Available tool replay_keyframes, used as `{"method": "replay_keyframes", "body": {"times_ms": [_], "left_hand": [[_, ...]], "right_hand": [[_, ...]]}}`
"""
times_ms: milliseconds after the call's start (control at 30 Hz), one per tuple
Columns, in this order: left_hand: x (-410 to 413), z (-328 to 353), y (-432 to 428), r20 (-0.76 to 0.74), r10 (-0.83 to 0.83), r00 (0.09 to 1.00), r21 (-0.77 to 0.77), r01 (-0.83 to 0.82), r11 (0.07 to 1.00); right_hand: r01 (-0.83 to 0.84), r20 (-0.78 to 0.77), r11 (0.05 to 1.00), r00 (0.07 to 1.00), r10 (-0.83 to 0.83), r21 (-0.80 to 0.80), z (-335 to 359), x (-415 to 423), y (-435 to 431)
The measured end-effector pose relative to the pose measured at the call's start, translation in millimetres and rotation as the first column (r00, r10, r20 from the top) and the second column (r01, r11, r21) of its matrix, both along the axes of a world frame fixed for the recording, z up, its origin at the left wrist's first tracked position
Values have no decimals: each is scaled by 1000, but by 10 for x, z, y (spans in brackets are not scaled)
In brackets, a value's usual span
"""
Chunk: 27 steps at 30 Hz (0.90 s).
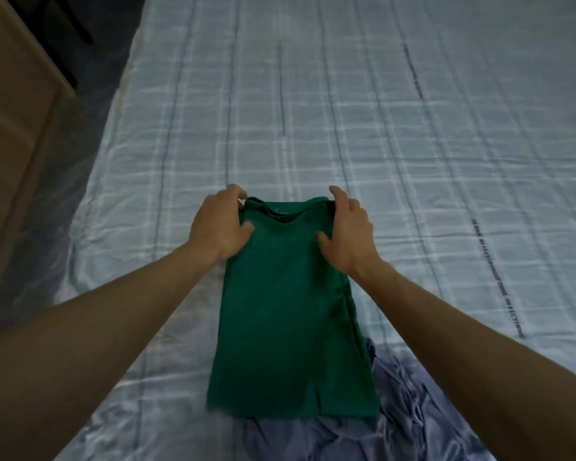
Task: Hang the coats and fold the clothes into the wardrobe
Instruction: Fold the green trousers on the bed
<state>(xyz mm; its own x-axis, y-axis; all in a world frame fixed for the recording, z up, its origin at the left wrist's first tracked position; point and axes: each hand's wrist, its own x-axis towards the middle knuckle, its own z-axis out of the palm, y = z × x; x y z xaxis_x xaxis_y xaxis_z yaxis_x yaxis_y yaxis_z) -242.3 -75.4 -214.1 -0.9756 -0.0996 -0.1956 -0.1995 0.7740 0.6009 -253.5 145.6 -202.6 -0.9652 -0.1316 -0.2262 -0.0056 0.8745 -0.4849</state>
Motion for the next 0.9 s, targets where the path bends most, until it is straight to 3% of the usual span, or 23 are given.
{"method": "replay_keyframes", "body": {"times_ms": [100, 200, 267, 433, 567, 700, 900], "left_hand": [[143, -135, 23, -17, -30, 999, -214, 25, 977], [343, -191, 54, -149, -197, 969, -291, 147, 945], [422, -250, 91, -164, -313, 935, -359, 239, 902], [526, -613, 159, 137, -443, 886, -482, 450, 752], [546, -709, 171, 175, -437, 882, -480, 464, 744], [708, -489, 193, 139, -500, 855, -530, 491, 692], [1568, -168, 130, -80, -617, 783, -363, 554, 749]], "right_hand": [[-68, -37, 993, 997, 72, 99, -135, 189, 8], [-202, -198, 953, 949, 247, 225, -236, 404, 7], [-298, -209, 913, 909, 360, 279, -345, 488, -25], [-395, -27, 827, 897, 441, 400, -761, 531, 32], [-394, -23, 805, 893, 450, 444, -912, 540, 54], [-406, -16, 810, 890, 455, 424, -756, 592, 42], [-548, -32, 812, 825, 565, 202, -279, 1218, 191]]}}
